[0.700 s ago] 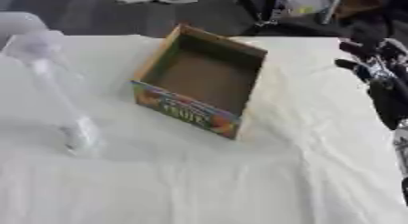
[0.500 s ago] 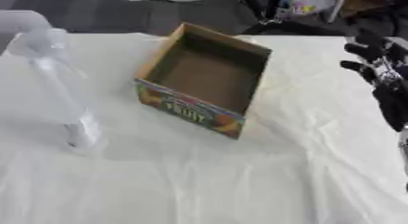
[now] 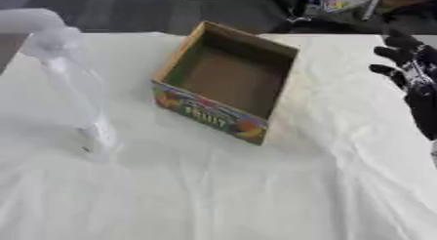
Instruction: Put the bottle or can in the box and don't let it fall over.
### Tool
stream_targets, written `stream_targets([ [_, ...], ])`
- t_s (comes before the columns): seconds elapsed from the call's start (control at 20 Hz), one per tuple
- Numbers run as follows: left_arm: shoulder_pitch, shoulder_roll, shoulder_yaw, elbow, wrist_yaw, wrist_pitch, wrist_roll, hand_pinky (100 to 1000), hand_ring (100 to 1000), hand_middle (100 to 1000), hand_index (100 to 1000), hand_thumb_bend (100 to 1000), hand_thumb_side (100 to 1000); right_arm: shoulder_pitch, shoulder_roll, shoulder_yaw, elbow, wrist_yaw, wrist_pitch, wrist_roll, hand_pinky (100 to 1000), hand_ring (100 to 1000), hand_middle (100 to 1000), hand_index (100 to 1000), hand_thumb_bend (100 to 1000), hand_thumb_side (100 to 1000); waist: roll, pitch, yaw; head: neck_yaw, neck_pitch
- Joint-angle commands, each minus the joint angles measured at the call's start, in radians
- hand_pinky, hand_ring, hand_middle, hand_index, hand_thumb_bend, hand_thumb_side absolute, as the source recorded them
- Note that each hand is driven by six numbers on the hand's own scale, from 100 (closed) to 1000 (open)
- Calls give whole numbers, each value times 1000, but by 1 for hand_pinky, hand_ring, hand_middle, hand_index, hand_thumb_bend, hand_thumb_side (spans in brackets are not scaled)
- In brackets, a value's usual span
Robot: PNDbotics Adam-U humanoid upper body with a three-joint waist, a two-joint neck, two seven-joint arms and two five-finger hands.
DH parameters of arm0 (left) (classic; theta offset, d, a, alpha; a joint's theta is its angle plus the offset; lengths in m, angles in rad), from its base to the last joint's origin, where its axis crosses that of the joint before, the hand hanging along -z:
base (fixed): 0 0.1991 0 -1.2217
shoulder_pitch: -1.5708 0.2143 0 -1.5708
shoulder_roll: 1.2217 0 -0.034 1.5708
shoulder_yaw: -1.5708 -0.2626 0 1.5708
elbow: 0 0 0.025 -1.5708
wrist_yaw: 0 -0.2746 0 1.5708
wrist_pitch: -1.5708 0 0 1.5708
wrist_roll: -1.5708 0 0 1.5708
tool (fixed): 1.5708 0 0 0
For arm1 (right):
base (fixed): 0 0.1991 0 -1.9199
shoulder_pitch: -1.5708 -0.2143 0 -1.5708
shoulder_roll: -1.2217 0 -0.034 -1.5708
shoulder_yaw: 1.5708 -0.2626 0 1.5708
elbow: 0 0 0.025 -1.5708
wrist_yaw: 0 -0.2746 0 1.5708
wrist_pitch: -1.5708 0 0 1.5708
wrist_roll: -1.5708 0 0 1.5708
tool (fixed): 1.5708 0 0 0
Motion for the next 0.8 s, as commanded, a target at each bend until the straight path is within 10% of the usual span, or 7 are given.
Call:
stream_targets([
  [0.05,-2,105,24,-15,-2,39,-37,763,745,813,814,100,742,0,-40,-14,-5,10,-2,-5,827,913,984,788,100,503,7,-24,8,-13,5],
  [0.8,-159,247,14,-15,52,126,-508,789,767,821,827,100,836,22,-61,-19,10,14,-9,-13,826,912,983,787,100,501,13,-46,40,-87,3],
])
